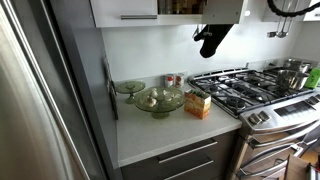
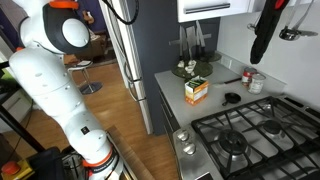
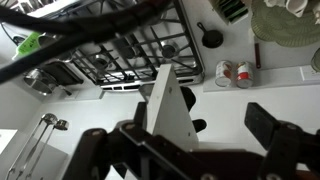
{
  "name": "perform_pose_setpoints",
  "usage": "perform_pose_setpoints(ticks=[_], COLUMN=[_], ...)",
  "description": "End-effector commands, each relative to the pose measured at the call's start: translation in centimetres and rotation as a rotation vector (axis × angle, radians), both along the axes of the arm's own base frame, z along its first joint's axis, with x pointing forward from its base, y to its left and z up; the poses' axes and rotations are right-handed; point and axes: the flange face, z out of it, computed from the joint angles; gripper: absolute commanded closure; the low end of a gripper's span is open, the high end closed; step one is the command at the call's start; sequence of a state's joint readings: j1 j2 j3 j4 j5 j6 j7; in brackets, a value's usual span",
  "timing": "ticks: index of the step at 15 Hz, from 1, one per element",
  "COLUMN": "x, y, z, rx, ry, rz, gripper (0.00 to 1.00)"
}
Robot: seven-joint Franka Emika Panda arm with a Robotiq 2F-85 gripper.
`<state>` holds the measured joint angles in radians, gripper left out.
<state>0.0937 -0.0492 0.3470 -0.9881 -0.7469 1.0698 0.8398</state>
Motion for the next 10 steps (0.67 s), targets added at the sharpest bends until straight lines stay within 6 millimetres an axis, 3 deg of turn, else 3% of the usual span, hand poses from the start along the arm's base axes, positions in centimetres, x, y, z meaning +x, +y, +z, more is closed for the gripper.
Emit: perform_pose_setpoints(ticks=[1, 5, 10], x=[0.9, 2.7, 6.9], y=[2.3, 4.1, 5.8], z=[-2.9, -6.3, -10.3], rx=[0.127, 0.274, 0.374], ry=[0.054, 0.075, -0.076], rz=[-0.083, -0.201, -0.237], gripper=[0.00, 0.00, 0.00])
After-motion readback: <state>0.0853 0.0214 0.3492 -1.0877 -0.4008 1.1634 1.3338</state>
